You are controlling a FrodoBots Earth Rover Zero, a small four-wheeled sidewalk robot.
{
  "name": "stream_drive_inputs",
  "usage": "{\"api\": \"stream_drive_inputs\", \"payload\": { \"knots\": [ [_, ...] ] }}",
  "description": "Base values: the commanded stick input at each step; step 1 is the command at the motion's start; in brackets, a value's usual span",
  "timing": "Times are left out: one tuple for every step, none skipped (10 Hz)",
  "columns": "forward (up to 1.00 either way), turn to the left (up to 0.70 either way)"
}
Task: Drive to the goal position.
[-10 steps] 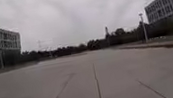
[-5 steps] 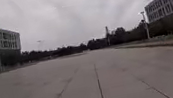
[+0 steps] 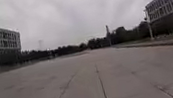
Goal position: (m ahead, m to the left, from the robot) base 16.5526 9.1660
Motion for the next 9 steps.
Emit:
{"api": "stream_drive_inputs", "payload": {
  "knots": [
    [1.0,0.0],
    [1.0,0.0],
    [1.0,0.0],
    [1.0,0.0],
    [1.0,0.0],
    [1.0,0.0],
    [1.0,0.0],
    [1.0,0.0],
    [1.0,0.0]
  ]
}}
